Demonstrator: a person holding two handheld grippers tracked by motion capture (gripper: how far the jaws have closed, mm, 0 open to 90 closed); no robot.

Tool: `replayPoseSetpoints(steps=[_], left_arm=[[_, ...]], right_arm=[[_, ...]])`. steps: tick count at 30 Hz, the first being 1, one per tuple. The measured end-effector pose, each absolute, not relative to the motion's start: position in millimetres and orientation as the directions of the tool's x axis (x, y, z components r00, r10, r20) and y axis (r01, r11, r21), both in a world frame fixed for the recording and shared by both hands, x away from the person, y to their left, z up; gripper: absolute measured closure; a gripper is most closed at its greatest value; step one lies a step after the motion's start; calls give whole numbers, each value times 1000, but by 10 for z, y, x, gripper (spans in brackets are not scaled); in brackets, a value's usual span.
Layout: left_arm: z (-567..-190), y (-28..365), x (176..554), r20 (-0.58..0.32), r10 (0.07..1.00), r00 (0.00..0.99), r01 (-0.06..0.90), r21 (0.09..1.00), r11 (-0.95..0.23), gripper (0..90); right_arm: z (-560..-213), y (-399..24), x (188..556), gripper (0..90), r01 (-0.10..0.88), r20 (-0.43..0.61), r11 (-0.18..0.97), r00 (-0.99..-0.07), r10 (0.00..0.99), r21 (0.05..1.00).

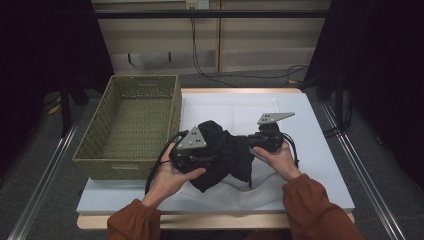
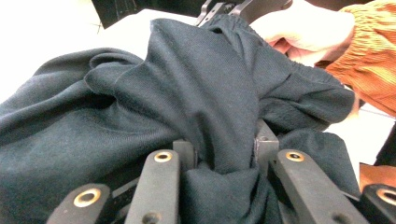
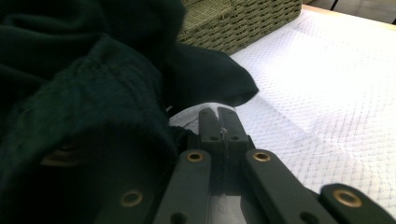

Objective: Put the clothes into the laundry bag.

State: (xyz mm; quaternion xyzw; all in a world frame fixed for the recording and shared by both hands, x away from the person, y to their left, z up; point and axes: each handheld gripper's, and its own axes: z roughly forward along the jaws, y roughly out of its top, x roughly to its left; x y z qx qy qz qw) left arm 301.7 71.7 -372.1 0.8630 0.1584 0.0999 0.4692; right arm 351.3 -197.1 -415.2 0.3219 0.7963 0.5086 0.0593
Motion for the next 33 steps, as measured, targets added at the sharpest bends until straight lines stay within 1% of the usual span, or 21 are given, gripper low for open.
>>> replayPoseSetpoints(steps=[5,8,12,17,20,22,29,30,33], left_arm=[[-3838,669,3072,10,373,928,190,847,-496,705],[-3953,628,3111,-13,390,921,218,845,-487,704],[-4036,534,3096,5,373,928,207,824,-527,703],[-4155,523,3114,-8,364,931,216,817,-534,701],[-4265,483,3117,-15,363,932,229,800,-555,701],[-4337,450,3123,-4,351,936,220,785,-579,701],[-4486,432,3156,-42,365,930,257,785,-563,699],[-4509,437,3165,-28,361,932,245,782,-573,699],[-4596,428,3166,-30,375,927,254,785,-565,697]], right_arm=[[-4169,-1963,3516,900,455,231,283,-785,575,844],[-4196,-1954,3518,900,460,229,290,-783,578,839],[-4221,-1930,3516,900,463,226,301,-784,579,834],[-4235,-1934,3517,900,464,223,305,-782,582,831],[-4239,-1931,3517,900,465,225,306,-783,580,831],[-4239,-1923,3512,900,463,223,310,-787,576,831],[-4253,-1896,3502,900,464,224,317,-790,571,827],[-4252,-1899,3501,900,464,223,318,-790,572,827],[-4254,-1897,3495,900,466,224,319,-789,572,826]])
